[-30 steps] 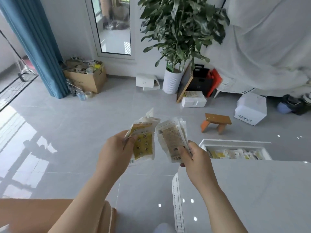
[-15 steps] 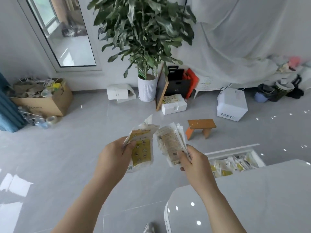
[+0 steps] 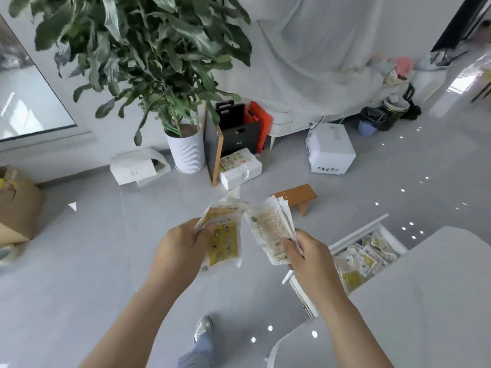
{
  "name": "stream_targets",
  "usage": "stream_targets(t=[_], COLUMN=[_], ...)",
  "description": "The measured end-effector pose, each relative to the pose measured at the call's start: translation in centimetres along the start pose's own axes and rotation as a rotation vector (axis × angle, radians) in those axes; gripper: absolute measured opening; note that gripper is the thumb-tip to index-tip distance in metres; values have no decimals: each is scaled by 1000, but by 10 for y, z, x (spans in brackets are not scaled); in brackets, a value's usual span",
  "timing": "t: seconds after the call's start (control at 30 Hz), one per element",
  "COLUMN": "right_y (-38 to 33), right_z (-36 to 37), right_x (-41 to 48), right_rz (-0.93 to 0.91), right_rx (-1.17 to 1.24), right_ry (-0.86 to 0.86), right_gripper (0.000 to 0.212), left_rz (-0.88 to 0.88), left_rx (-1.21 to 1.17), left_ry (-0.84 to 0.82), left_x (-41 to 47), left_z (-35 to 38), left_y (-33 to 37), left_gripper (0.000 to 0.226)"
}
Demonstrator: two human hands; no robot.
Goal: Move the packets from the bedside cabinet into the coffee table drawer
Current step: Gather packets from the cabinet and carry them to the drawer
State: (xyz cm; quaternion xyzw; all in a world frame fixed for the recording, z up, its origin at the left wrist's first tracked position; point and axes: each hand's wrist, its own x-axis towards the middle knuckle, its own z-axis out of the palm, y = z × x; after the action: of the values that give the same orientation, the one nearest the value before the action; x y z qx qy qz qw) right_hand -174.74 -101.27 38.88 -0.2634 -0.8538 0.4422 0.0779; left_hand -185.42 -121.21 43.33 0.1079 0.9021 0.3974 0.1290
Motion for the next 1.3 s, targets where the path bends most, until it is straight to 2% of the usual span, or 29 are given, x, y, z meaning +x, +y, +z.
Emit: stream_targets(t=[0.2, 0.4, 0.97, 1.3], right_y=[-15, -11, 72, 106], right_z=[21, 20, -61, -79], right_x=[67, 106, 234, 277], right_rz=[94, 213, 534, 754], right_rx=[26, 5, 141, 203], right_ry=[88, 197, 422, 599], right_gripper=[15, 16, 20, 24], left_rz=[95, 189, 467, 580], left_rx=[79, 113, 281, 302], left_ry=[-116, -251, -533, -800], left_x=[106, 184, 344, 426], left_z=[-14, 8, 152, 244], left_y=[13, 36, 161, 208], left_gripper=[35, 34, 29, 30])
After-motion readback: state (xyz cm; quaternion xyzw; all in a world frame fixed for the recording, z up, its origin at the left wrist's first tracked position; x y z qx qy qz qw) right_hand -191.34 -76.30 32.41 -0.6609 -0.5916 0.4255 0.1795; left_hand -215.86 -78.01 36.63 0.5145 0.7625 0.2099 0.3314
